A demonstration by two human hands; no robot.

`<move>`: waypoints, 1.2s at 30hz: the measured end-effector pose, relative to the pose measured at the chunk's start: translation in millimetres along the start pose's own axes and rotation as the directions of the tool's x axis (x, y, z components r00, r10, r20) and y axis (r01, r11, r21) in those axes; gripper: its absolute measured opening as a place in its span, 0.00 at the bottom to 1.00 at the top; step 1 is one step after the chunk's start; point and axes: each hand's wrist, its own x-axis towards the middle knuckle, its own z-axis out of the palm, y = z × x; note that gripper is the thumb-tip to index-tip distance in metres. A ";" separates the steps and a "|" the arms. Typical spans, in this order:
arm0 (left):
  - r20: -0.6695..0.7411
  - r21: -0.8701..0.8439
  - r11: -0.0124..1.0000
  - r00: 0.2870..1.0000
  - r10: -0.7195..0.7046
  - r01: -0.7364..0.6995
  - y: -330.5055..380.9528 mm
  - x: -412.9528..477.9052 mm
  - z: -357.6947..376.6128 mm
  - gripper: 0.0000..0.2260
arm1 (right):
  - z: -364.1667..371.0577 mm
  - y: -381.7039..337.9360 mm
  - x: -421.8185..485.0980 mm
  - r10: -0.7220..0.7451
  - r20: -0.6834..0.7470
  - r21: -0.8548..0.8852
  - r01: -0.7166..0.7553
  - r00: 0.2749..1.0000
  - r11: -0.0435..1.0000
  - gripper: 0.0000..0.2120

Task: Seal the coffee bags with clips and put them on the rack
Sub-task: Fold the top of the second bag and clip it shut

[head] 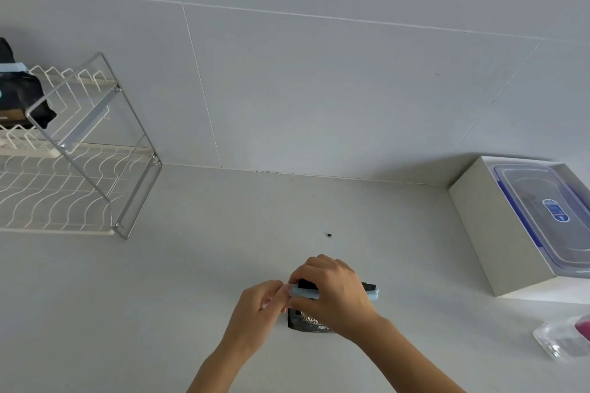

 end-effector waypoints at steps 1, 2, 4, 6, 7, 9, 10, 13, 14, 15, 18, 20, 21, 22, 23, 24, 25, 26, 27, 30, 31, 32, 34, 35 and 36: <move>0.008 -0.027 1.000 1.000 -0.014 0.014 -0.3 1.1 0.5 0.19 | -2.4 1.2 -2.4 0.011 0.000 0.026 -0.011 1.000 1.000 0.13; 0.025 -0.037 0.999 0.999 -0.029 0.030 -0.7 2.9 -0.1 0.18 | -5.1 2.2 -4.1 0.031 -0.003 0.059 -0.031 1.000 0.998 0.12; 0.075 -0.019 0.997 0.994 -0.077 0.079 -1.4 8.4 -1.8 0.17 | -9.0 3.7 -5.8 0.070 -0.025 0.097 -0.067 0.997 0.993 0.07; 0.115 0.039 0.990 0.983 -0.143 0.139 0.8 14.7 -1.5 0.14 | -9.6 4.6 -6.1 0.074 -0.069 0.072 -0.069 0.995 0.995 0.04; 0.117 0.057 0.986 0.979 -0.165 0.159 2.5 17.6 -0.9 0.13 | -9.2 3.5 -6.5 0.069 -0.088 0.056 -0.064 0.994 0.996 0.04; 0.112 0.017 0.987 0.981 -0.159 0.158 6.1 20.6 0.6 0.11 | -7.3 0.7 -7.9 0.056 -0.124 0.048 -0.051 0.991 0.998 0.04; 0.117 -0.035 0.990 0.985 -0.130 0.135 6.9 20.7 1.6 0.10 | -6.5 0.2 -8.7 0.049 -0.145 0.049 -0.042 0.988 0.998 0.05; 0.108 -0.184 0.982 0.994 -0.018 0.038 9.0 16.0 7.4 0.07 | -6.6 0.8 -12.7 0.025 -0.194 0.061 -0.013 0.981 0.998 0.05; 0.104 -0.203 0.979 0.995 0.006 0.015 10.7 13.1 10.1 0.08 | -6.4 2.0 -14.4 0.019 -0.206 0.075 -0.004 0.978 0.997 0.05; 0.101 -0.221 0.975 0.995 0.024 -0.001 12.4 10.0 13.7 0.08 | -5.7 2.9 -16.6 0.019 -0.218 0.098 0.003 0.976 0.995 0.05; 0.070 -0.302 0.953 0.998 -0.001 0.022 13.0 3.2 20.4 0.10 | 1.4 1.1 -23.1 0.060 -0.245 0.203 -0.009 0.968 0.979 0.08; 0.045 -0.302 0.953 0.999 -0.013 0.026 10.7 5.0 19.1 0.10 | 6.1 0.1 -23.8 0.081 -0.255 0.228 -0.022 0.964 0.974 0.08; 0.035 -0.298 0.954 0.999 -0.014 0.024 9.1 5.2 18.4 0.10 | 6.8 0.0 -23.2 0.068 -0.236 0.218 -0.016 0.969 0.976 0.08; 0.031 -0.293 0.956 0.999 -0.016 0.024 8.3 5.4 17.5 0.09 | 5.9 0.6 -21.2 0.038 -0.207 0.195 0.004 0.978 0.981 0.07; 0.034 -0.286 0.958 0.999 -0.018 0.027 7.6 5.3 16.3 0.09 | 3.4 1.3 -18.0 0.001 -0.167 0.164 0.027 0.986 0.986 0.07; 0.039 -0.272 0.962 0.999 -0.023 0.032 6.5 5.6 15.0 0.08 | -0.7 1.7 -14.2 -0.033 -0.109 0.129 0.047 0.994 0.990 0.07; 0.040 -0.255 0.966 0.999 -0.029 0.038 4.5 5.8 13.3 0.07 | -5.3 1.8 -10.5 -0.066 -0.041 0.095 0.070 0.997 0.993 0.07; 0.033 -0.228 0.973 0.999 -0.036 0.043 1.6 6.6 11.0 0.08 | -9.3 2.5 -6.5 -0.096 0.016 0.064 0.095 0.995 0.993 0.06; 0.015 -0.194 0.980 0.999 -0.042 0.044 -1.1 7.6 8.8 0.09 | -13.2 4.3 -3.3 -0.113 0.052 0.045 0.111 0.992 0.993 0.06; -0.102 -0.053 0.998 0.994 -0.025 0.019 -6.3 11.3 5.6 0.11 | -28.7 13.7 -1.1 -0.065 0.028 0.090 0.062 0.998 0.994 0.07; -0.150 0.022 1.000 0.989 0.009 -0.006 -6.1 11.1 6.2 0.11 | -33.2 19.2 -4.5 -0.025 0.000 0.104 0.025 1.000 0.994 0.07; -0.191 0.096 0.995 0.980 0.056 -0.038 -4.5 10.1 7.4 0.10 | -36.7 26.3 -10.2 0.024 -0.025 0.120 -0.021 0.999 0.993 0.06; -0.234 0.177 0.976 0.958 0.165 -0.125 3.4 7.7 10.0 0.08 | -39.9 43.9 -26.4 0.146 -0.052 0.188 -0.134 0.988 0.973 0.05; -0.229 0.206 0.963 0.949 0.218 -0.171 10.2 7.2 11.2 0.06 | -38.9 52.7 -35.3 0.214 -0.065 0.246 -0.192 0.975 0.950 0.05; -0.201 0.248 0.944 0.941 0.270 -0.218 18.0 8.1 13.1 0.05 | -36.5 60.2 -43.2 0.285 -0.080 0.316 -0.247 0.955 0.916 0.05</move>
